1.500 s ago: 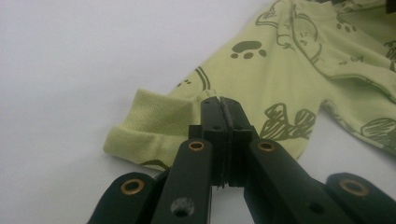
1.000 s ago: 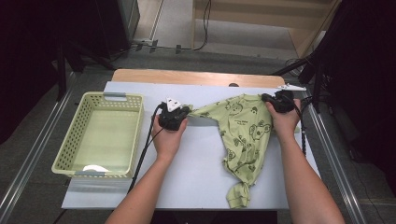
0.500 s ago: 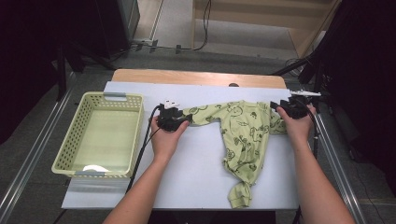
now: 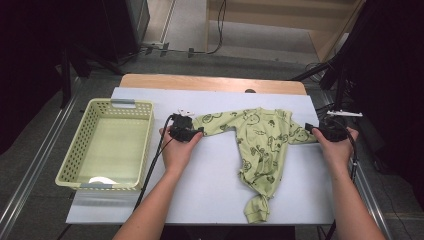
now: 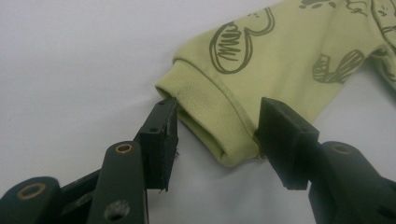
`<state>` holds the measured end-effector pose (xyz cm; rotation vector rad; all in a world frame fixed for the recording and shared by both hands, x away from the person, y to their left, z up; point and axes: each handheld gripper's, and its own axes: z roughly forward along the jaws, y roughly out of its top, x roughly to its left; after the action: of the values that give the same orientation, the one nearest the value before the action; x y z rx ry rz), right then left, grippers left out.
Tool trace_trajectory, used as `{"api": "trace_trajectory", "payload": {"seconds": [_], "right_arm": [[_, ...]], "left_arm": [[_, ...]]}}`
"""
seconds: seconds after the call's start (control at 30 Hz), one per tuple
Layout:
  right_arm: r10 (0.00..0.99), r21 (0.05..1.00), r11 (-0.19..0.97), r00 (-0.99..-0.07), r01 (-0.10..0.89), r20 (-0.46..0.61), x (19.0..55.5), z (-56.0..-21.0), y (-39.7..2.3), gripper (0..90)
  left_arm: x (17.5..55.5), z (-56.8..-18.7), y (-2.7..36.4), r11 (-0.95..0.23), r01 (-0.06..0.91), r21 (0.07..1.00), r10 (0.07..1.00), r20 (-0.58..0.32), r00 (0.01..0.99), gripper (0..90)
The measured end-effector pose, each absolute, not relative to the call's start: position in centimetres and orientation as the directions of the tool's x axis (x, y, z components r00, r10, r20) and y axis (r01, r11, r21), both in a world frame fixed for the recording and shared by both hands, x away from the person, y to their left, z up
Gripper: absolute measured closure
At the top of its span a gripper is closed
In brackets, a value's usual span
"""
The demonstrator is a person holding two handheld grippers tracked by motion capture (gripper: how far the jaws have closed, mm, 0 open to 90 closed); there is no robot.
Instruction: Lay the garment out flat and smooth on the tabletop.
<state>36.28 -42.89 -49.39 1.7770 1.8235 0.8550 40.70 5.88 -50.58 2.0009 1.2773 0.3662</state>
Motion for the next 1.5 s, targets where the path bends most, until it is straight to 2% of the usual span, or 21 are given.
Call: {"api": "trace_trajectory", "payload": {"seconds": [0.1, 0.17, 0.23, 0.3, 0.33, 0.37, 0.43, 0.57, 0.67, 0.7, 0.73, 0.8, 0.87, 0.97, 1.03, 1.13, 1.23, 1.3, 1.37, 1.4, 1.5], "right_arm": [[0.994, 0.67, -0.009, -0.066, 0.742, 0.086, 36.0, -49.8, -43.1, 33.8], [0.994, 0.656, -0.01, -0.067, 0.754, 0.092, 36.0, -50.2, -43.2, 35.6], [0.99, 0.642, 0.004, -0.093, 0.766, 0.104, 36.1, -50.8, -43.1, 47.6], [0.988, 0.62, 0.03, -0.116, 0.784, 0.1, 36.2, -51.2, -42.9, 58.6], [0.99, 0.622, 0.041, -0.117, 0.782, 0.081, 36.3, -51.2, -42.8, 68.6], [0.989, 0.623, 0.042, -0.12, 0.781, 0.084, 36.3, -51.2, -42.8, 74.3], [0.989, 0.634, 0.037, -0.117, 0.772, 0.086, 36.5, -51.1, -43.1, 81.2], [0.998, 0.721, 0.015, -0.05, 0.693, 0.027, 36.2, -50.6, -44.0, 82.3], [1.0, 0.736, -0.005, -0.007, 0.677, 0.013, 36.0, -50.5, -44.8, 81.8], [1.0, 0.729, -0.01, -0.008, 0.684, 0.021, 36.1, -50.7, -45.1, 80.5], [0.999, 0.724, -0.013, -0.012, 0.689, 0.029, 36.1, -50.7, -45.4, 76.8], [0.998, 0.727, -0.022, -0.023, 0.686, 0.051, 36.0, -50.7, -45.7, 64.5], [0.998, 0.733, -0.039, -0.011, 0.679, 0.064, 35.9, -50.5, -46.0, 54.8], [0.995, 0.749, -0.063, -0.012, 0.66, 0.095, 35.7, -50.1, -46.2, 52.5], [0.995, 0.752, -0.052, -0.029, 0.657, 0.095, 35.7, -49.7, -46.0, 55.5], [0.992, 0.753, -0.028, -0.076, 0.657, 0.102, 35.9, -49.4, -45.4, 70.2], [0.987, 0.751, 0.013, -0.131, 0.66, 0.098, 36.2, -49.5, -44.1, 81.0], [0.985, 0.741, 0.03, -0.145, 0.671, 0.092, 36.6, -49.8, -43.3, 82.4], [0.985, 0.729, 0.018, -0.137, 0.684, 0.105, 37.0, -50.3, -42.6, 82.4], [0.983, 0.728, 0.012, -0.14, 0.685, 0.116, 37.2, -50.6, -42.2, 82.4], [0.979, 0.721, 0.013, -0.156, 0.693, 0.133, 37.6, -51.0, -41.2, 81.9]], "left_arm": [[40.7, -50.6, 6.0, -0.25, 0.667, 0.702, 0.867, -0.145, 0.477, 55.3], [40.7, -50.6, 6.0, -0.249, 0.671, 0.699, 0.843, -0.185, 0.506, 73.7], [40.7, -50.4, 5.8, -0.276, 0.657, 0.702, 0.845, -0.149, 0.514, 83.9], [40.8, -50.4, 5.7, -0.279, 0.656, 0.701, 0.847, -0.143, 0.512, 85.7], [40.9, -50.3, 5.8, -0.287, 0.651, 0.703, 0.848, -0.13, 0.514, 86.2], [41.0, -50.4, 5.8, -0.288, 0.646, 0.707, 0.853, -0.117, 0.509, 86.4], [41.2, -50.4, 5.9, -0.283, 0.637, 0.717, 0.866, -0.095, 0.492, 86.6], [41.5, -50.4, 6.4, -0.271, 0.626, 0.731, 0.886, -0.065, 0.459, 86.7], [41.5, -50.3, 6.5, -0.266, 0.623, 0.736, 0.887, -0.066, 0.456, 85.8], [41.4, -50.1, 6.5, -0.267, 0.617, 0.74, 0.884, -0.067, 0.463, 83.1], [41.3, -49.9, 6.5, -0.259, 0.612, 0.747, 0.882, -0.076, 0.465, 75.5], [40.8, -49.4, 6.5, -0.238, 0.593, 0.769, 0.868, -0.105, 0.485, 59.7], [40.2, -48.8, 6.3, -0.238, 0.569, 0.787, 0.845, -0.121, 0.521, 49.9], [39.2, -48.2, 6.1, -0.235, 0.548, 0.803, 0.802, -0.158, 0.576, 40.9], [38.5, -48.1, 6.1, -0.228, 0.531, 0.816, 0.778, -0.175, 0.603, 37.6], [37.1, -48.1, 6.3, -0.198, 0.516, 0.833, 0.739, -0.219, 0.637, 30.5], [35.9, -48.3, 6.4, -0.202, 0.51, 0.836, 0.713, -0.231, 0.662, 22.6], [35.1, -48.5, 6.6, -0.216, 0.509, 0.833, 0.709, -0.225, 0.668, 13.3], [34.6, -48.7, 6.7, -0.23, 0.503, 0.833, 0.704, -0.214, 0.677, 8.3], [34.4, -48.7, 6.8, -0.233, 0.504, 0.831, 0.705, -0.213, 0.676, 1.6], [33.6, -48.8, 7.1, -0.238, 0.496, 0.835, 0.692, -0.213, 0.69, 0.0]]}}
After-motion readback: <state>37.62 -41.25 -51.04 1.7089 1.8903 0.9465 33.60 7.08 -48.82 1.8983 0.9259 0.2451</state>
